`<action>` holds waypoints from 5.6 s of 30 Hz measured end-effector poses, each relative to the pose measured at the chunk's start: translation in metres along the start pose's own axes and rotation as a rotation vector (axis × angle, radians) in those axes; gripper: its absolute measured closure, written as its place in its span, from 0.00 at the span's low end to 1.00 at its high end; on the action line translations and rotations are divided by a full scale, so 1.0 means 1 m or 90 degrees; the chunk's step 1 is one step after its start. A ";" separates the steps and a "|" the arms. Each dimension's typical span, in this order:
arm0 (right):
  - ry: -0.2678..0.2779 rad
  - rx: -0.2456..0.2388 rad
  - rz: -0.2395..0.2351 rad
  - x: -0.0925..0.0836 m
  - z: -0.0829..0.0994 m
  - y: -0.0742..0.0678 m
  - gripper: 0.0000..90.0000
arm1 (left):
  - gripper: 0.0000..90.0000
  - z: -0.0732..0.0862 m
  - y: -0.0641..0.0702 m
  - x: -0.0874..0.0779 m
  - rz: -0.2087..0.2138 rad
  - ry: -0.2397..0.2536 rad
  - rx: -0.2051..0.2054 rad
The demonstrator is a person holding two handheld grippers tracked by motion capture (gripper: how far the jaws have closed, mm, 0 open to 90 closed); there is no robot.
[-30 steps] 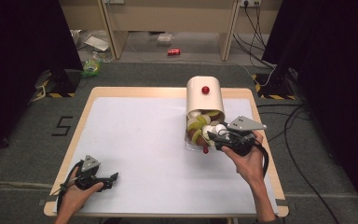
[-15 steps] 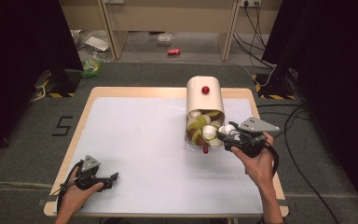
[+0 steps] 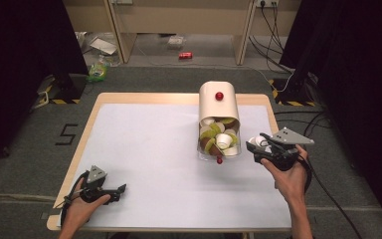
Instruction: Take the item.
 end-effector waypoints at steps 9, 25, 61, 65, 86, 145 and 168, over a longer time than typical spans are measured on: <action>-0.003 0.010 0.011 -0.003 0.011 0.009 0.46 | 0.10 0.000 0.000 0.000 0.000 0.000 0.001; -0.024 0.037 0.027 0.003 0.038 0.020 0.46 | 0.10 0.000 0.000 0.000 0.001 -0.001 0.001; -0.098 0.075 0.051 0.028 0.084 0.042 0.46 | 0.10 0.000 0.000 0.000 0.001 0.000 0.000; -0.107 0.078 0.050 0.031 0.089 0.043 0.46 | 0.10 0.000 0.000 0.000 0.001 -0.001 0.000; -0.139 0.076 0.046 0.044 0.101 0.042 0.46 | 0.10 0.000 0.000 0.000 0.001 -0.001 0.000; -0.110 0.089 0.002 0.037 0.092 0.039 0.30 | 0.10 0.000 0.000 0.000 0.001 0.000 -0.001; -0.076 0.078 -0.019 0.018 0.080 0.019 0.26 | 0.10 0.000 0.000 0.000 0.002 0.000 -0.001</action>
Point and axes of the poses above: each handheld gripper's, and its own axes: x roughly forward along the jaws, z roughly out of its underside, y roughly to its right, the point moved 2 cm from there along x, roughly forward along the jaws, and after that the axes turned 12 degrees about -z, right-handed, at the moved point
